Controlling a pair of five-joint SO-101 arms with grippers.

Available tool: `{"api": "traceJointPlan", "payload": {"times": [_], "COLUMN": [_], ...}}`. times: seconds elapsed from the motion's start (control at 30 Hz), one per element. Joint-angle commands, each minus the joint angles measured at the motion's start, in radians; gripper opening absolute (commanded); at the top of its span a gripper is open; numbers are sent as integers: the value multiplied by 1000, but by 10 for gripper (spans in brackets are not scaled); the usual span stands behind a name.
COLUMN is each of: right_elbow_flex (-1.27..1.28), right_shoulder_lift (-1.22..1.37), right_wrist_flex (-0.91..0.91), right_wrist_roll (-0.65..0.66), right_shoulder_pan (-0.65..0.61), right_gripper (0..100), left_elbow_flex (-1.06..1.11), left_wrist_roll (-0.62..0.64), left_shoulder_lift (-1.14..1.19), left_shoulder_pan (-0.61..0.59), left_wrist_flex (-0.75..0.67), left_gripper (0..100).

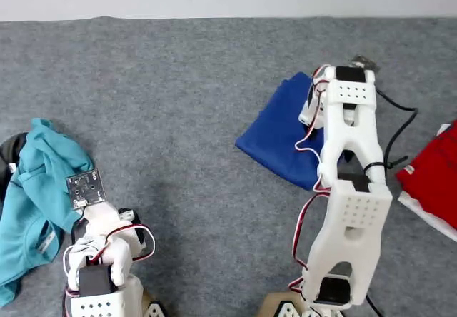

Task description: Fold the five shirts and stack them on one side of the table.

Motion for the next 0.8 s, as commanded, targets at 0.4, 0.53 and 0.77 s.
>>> {"api": "traceJointPlan", "payload": {"times": [0.4, 0.53, 0.77], "right_elbow_flex": [-72, -77, -92], "right_shoulder_lift": [128, 162, 174], "right_wrist_flex": [-140, -114, -77], "right_wrist_roll": [58, 57, 61], "right_shoulder_pan": [-50, -51, -47], "right_gripper": [342, 340, 169], "left_elbow_flex": [-5, -5, -5], "left_wrist_roll": [8, 8, 8], "left_shoulder_lift": [-14, -14, -14], "left_shoulder_pan": [-2, -2, -2], "left_wrist_flex": [6, 6, 6], "left_gripper": [7, 7, 7]}}
